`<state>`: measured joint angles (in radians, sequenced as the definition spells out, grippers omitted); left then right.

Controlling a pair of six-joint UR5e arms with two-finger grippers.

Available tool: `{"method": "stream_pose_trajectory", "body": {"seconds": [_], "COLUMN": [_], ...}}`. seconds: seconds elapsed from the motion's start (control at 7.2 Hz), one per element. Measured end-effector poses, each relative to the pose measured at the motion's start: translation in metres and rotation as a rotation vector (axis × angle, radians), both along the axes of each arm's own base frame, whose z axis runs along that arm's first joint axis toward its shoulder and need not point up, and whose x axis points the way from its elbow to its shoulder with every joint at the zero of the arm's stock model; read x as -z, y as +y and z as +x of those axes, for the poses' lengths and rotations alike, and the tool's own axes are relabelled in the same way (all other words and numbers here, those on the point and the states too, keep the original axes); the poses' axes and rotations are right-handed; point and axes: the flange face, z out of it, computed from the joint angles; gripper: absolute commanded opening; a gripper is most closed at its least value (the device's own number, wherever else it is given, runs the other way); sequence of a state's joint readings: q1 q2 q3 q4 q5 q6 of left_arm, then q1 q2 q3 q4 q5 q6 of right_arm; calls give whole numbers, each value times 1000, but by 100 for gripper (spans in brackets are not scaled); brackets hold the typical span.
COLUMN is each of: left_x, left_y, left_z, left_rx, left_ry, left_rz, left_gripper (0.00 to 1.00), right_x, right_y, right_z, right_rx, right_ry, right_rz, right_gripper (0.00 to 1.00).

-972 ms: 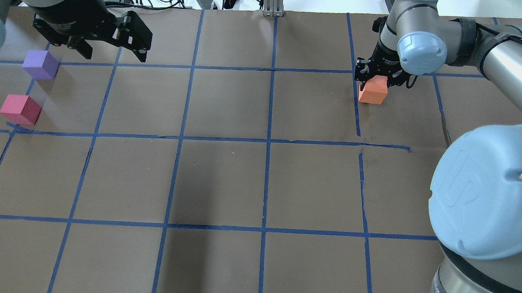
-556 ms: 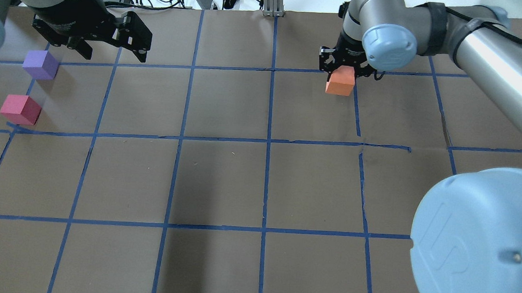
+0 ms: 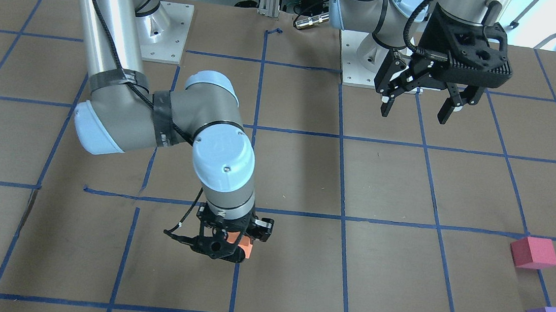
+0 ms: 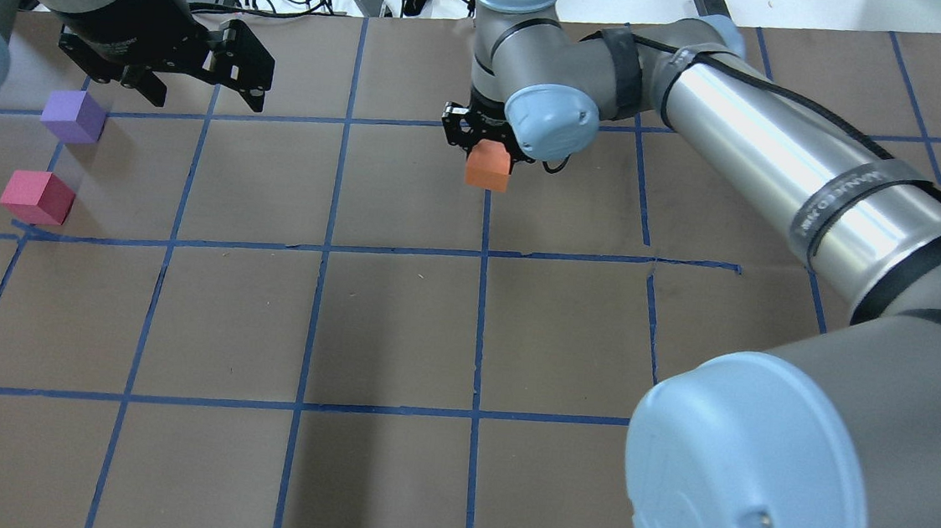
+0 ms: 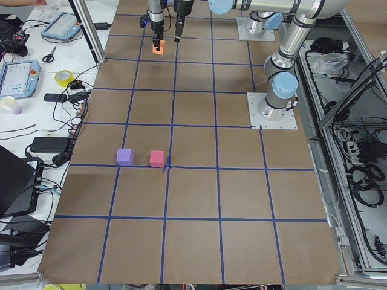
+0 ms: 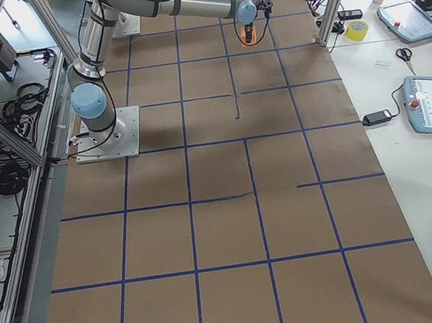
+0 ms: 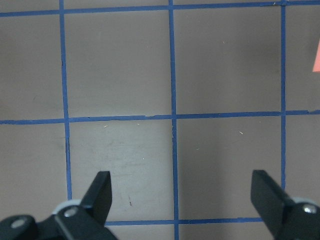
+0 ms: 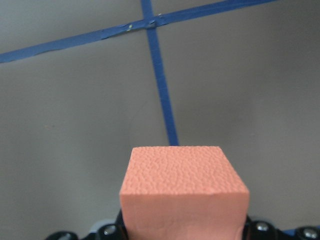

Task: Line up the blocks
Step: 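Carry the orange cube with the right gripper toward the left arm, then release the orange cube on the table and raise the right gripper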

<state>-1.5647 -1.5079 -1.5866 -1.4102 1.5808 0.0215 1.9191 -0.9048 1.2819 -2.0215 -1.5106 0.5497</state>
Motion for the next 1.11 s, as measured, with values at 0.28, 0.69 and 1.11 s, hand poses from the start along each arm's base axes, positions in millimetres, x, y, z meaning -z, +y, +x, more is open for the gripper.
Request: {"method": "stream_pose_trajectory", "body": {"seconds": [0.28, 0.69, 1.11], "left_x": [0, 0, 0], "left_y": [0, 0, 0], "left_z": [0, 0, 0], "left_rx": [0, 0, 0], "left_ry": [0, 0, -1], "left_rz": [1, 0, 1], "left_gripper": [100, 100, 100], "right_x": [17, 35, 65], "right_y": [-2, -2, 0], "right_z": [56, 84, 85], "right_rx": [17, 39, -20], "right_ry": [-17, -53, -12], "right_rz": [-9, -35, -22], "right_gripper": [5, 22, 100]}}
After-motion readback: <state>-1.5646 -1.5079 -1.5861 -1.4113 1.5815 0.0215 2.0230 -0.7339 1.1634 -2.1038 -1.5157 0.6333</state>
